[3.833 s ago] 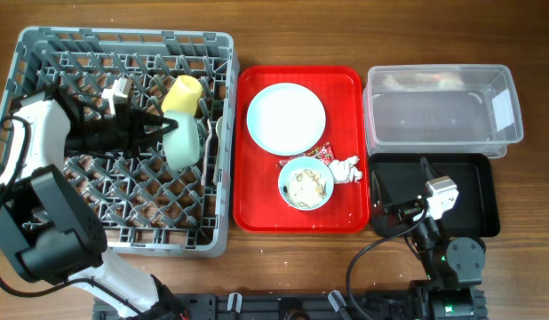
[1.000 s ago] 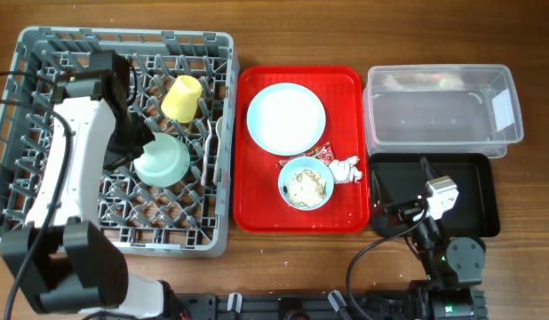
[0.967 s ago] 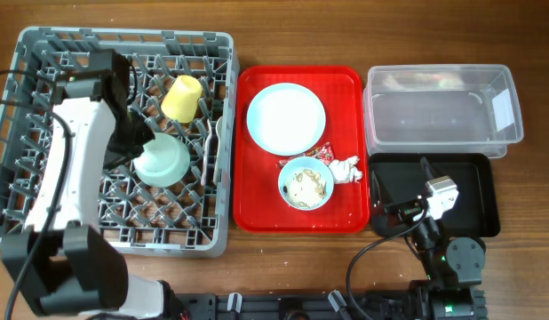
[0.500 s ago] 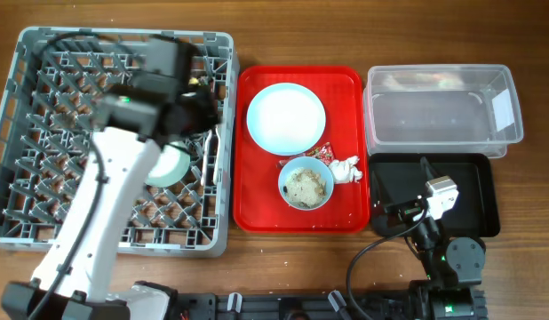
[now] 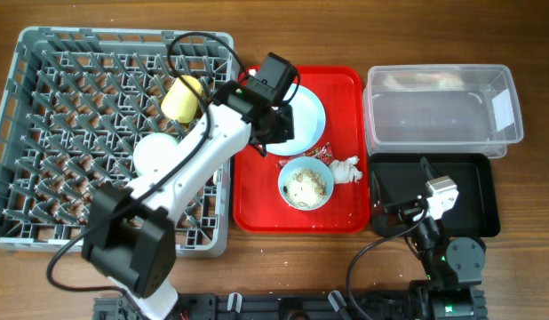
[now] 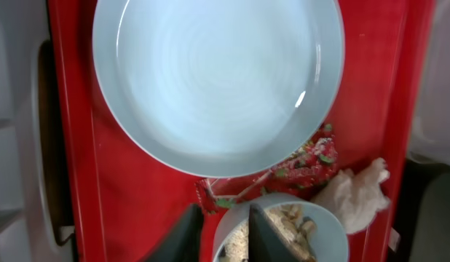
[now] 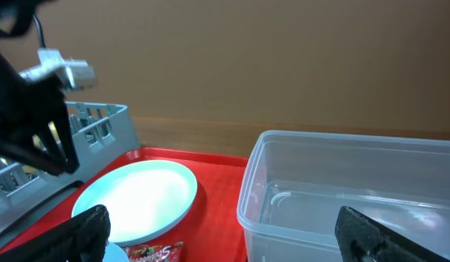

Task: Sort waste into correct bins and load items into the dishwasher rack

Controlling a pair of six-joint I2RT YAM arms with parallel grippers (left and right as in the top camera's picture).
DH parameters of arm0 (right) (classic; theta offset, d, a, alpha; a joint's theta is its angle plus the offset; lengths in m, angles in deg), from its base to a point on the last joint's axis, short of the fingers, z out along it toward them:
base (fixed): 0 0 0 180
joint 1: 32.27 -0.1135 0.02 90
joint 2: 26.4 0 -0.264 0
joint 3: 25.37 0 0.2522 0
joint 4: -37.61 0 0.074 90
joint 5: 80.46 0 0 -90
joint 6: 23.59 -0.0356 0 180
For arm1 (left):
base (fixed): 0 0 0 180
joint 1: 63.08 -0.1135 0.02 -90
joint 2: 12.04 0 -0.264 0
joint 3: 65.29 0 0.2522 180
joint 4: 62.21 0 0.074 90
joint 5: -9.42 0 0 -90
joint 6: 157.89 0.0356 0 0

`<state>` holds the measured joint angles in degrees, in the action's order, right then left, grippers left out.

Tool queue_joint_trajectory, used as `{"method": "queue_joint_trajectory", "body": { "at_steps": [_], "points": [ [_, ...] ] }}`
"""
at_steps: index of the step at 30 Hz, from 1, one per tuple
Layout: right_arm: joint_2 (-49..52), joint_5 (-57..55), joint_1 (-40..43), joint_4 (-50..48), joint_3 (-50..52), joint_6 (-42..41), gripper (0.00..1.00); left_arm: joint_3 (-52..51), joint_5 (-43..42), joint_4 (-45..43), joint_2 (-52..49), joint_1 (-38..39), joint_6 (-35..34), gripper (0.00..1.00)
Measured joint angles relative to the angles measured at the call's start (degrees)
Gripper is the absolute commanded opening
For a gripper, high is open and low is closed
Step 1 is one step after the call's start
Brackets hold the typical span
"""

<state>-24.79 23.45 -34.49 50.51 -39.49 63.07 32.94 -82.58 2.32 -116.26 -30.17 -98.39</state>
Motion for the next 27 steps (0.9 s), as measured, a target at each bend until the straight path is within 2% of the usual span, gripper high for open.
{"method": "queue_joint_trajectory", "body": {
  "at_steps": [5, 8, 10, 11, 12, 15, 18, 27],
  "points": [
    [0.00, 0.00, 0.00, 0.02, 0.00, 0.00, 1.00, 0.11, 0.87, 1.27, -0.09, -0.83, 0.42, 0.06],
    [0.00, 0.00, 0.00, 0.00, 0.00, 0.00, 1.00, 0.24, 1.25, 7.39, 3.30, -2.69, 0.66, 0.06],
    [0.00, 0.00, 0.00, 0.00, 0.00, 0.00, 1.00, 0.66, 1.62, 12.52, 6.51, -4.00, 0.70, 0.12],
    [0.00, 0.00, 0.00, 0.00, 0.00, 0.00, 1.00, 0.74, 1.95, 15.28, 8.44, -4.74, 0.85, 0.20],
    [0.00, 0.00, 0.00, 0.00, 0.00, 0.00, 1.00, 1.07, 2.38, 18.32, 10.16, -5.55, 1.05, 0.23],
    [0.00, 0.00, 0.00, 0.00, 0.00, 0.00, 0.99, 1.49, 3.43, 24.06, 12.22, -7.98, 1.25, 0.22],
    [0.00, 0.00, 0.00, 0.00, 0.00, 0.02, 1.00, -1.03, 3.80, 22.88, 12.17, -9.29, 1.25, 0.23],
    [0.00, 0.00, 0.00, 0.00, 0.00, 0.00, 1.00, -11.30, 6.16, 8.72, 11.85, -9.46, 1.25, 0.23]
  ]
}}
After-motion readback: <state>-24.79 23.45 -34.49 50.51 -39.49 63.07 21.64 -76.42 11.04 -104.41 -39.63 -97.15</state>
